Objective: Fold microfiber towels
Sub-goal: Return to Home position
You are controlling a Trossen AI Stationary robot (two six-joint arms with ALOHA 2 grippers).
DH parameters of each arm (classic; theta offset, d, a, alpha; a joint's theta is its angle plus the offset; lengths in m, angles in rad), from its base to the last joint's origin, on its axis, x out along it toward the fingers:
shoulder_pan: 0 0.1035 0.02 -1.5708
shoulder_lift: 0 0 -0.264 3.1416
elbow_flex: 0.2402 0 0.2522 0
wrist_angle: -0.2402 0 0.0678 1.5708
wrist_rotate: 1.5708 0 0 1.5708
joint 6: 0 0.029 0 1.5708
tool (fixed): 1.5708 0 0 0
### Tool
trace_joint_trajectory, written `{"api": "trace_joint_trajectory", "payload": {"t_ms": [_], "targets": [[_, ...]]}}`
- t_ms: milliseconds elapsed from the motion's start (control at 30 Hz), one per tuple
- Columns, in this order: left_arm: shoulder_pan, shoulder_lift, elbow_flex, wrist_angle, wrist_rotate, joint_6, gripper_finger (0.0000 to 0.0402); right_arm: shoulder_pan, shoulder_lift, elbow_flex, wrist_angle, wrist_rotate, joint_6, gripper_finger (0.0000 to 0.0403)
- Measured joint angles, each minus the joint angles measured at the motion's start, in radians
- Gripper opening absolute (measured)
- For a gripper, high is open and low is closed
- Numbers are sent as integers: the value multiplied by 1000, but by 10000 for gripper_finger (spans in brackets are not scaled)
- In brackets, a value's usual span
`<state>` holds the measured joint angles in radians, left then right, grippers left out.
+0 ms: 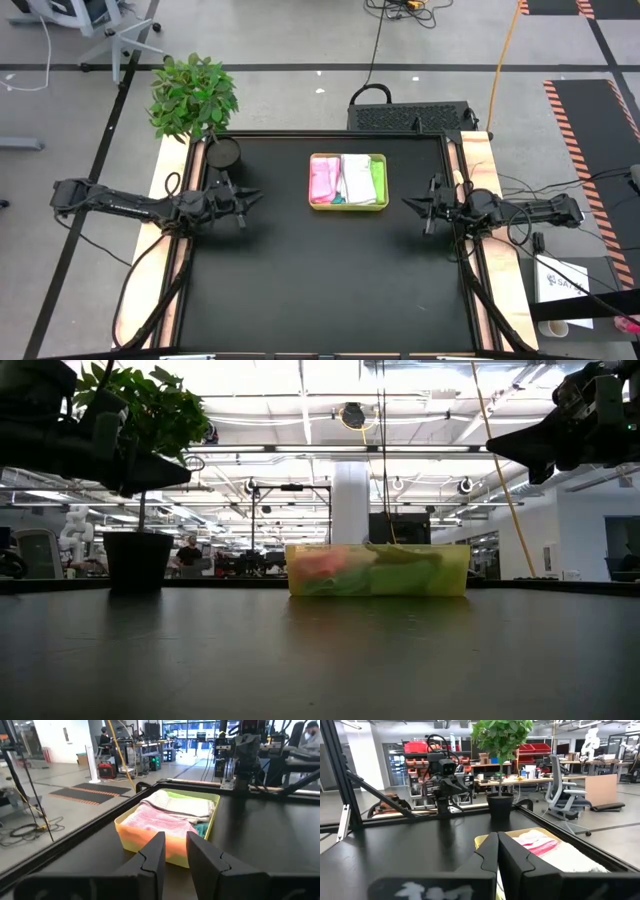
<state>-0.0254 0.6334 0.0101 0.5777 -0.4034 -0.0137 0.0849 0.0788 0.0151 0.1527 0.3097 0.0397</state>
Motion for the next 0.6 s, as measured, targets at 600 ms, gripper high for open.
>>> {"api": "trace_joint_trajectory", "payload": {"t_ms": [600], "targets": [[-1,-198,0,-37,2,-18,81,0,-27,0,-5,1,0,0]]}}
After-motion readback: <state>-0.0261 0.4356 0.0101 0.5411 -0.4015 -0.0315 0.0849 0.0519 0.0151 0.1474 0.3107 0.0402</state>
